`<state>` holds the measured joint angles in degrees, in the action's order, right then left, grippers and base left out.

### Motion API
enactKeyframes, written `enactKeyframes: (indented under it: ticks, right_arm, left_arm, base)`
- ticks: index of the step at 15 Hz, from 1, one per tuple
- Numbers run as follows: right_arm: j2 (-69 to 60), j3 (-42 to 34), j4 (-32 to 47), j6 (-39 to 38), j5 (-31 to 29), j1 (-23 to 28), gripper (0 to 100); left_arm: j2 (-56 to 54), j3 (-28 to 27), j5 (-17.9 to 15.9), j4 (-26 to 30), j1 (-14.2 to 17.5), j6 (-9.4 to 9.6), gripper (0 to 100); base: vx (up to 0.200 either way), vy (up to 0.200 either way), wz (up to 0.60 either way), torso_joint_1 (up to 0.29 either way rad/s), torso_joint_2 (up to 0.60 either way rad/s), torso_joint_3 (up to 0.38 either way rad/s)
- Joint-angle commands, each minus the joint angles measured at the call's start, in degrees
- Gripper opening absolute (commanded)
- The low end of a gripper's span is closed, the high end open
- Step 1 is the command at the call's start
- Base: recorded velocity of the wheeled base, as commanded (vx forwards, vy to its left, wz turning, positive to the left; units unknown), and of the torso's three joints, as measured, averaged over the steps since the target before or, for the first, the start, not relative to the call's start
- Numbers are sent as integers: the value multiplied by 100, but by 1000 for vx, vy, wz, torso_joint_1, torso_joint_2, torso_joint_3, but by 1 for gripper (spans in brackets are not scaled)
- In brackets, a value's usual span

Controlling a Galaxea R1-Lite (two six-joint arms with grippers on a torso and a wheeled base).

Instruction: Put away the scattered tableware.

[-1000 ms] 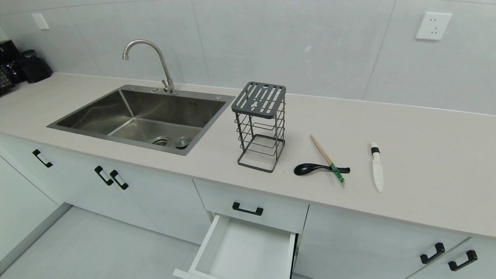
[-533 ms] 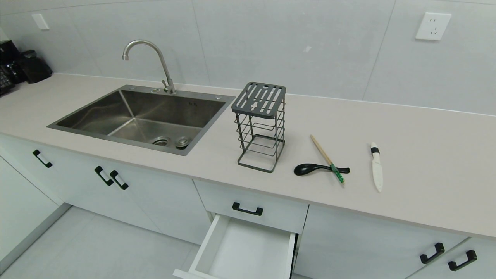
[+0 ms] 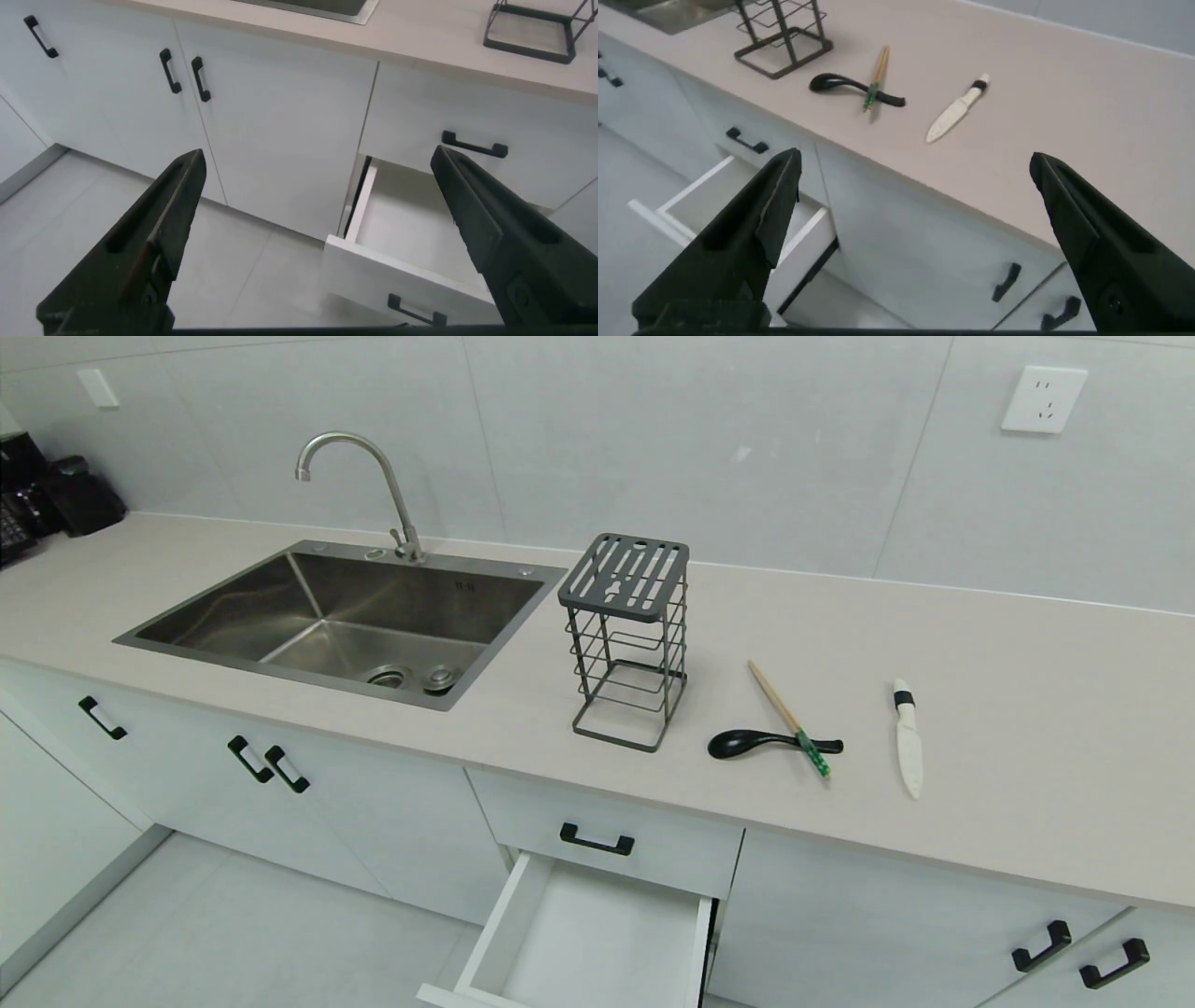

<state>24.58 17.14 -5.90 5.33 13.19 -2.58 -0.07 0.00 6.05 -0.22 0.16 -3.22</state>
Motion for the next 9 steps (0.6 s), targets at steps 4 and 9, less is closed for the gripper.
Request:
enactKeyframes:
  ticks: [4,9]
  right_arm:
    - [1875,694,36,197,184,-330,100]
    - [2658,466,-368,249,448,-471,100]
  left_arm:
    - [7,0,2,-4,2,-3,100]
    - [7,0,2,-13,2,-3,100]
  base:
    - [0,0,0,0,0,0]
    - [0,0,0,0,0,0]
